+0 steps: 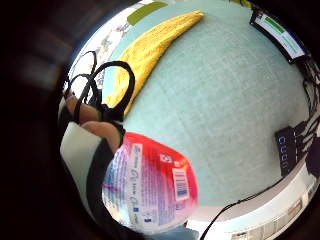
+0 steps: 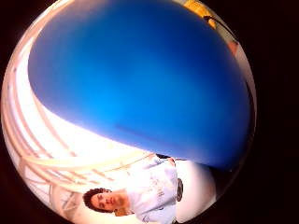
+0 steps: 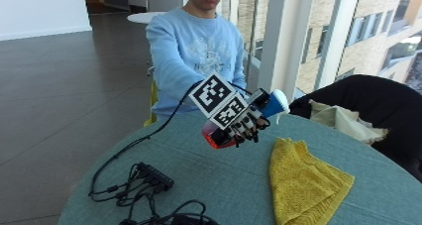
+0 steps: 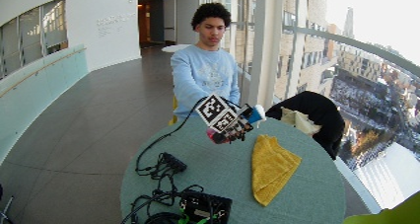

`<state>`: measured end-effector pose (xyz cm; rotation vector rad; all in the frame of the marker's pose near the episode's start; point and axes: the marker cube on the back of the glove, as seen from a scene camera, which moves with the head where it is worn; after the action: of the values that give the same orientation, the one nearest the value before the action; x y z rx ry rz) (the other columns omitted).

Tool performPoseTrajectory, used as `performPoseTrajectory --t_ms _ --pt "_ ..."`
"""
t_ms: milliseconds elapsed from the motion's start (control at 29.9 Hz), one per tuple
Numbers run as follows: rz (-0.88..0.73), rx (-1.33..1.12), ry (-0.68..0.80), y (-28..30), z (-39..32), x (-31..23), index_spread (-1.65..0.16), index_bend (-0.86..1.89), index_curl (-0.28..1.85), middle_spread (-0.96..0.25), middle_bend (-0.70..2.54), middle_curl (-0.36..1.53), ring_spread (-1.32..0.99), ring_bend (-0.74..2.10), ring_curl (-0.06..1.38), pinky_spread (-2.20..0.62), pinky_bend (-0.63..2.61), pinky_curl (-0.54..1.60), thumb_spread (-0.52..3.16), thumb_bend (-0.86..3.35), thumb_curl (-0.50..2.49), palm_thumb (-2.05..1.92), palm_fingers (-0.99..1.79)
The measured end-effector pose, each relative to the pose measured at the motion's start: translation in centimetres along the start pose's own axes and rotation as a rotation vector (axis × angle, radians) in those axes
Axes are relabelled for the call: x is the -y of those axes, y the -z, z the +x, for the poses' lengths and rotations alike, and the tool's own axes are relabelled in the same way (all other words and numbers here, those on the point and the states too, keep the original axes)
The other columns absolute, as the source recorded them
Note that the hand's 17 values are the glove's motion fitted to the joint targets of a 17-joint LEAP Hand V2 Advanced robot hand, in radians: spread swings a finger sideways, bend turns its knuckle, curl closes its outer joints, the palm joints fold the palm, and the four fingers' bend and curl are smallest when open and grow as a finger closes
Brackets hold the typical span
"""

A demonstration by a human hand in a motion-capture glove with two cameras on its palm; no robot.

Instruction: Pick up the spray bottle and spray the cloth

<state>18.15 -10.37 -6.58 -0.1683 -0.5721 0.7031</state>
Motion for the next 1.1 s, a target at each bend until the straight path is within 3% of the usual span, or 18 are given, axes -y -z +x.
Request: performPoseTrajectory --t_ms 1105 --pt "0.009 -0.004 -0.008 1.2 0.3 -0.7 -0.19 0.14 0.40 -0.06 0.47 0.48 -0.06 0.59 0.40 0.01 0.29 0.37 0.72 -0.03 0.64 0.85 1.21"
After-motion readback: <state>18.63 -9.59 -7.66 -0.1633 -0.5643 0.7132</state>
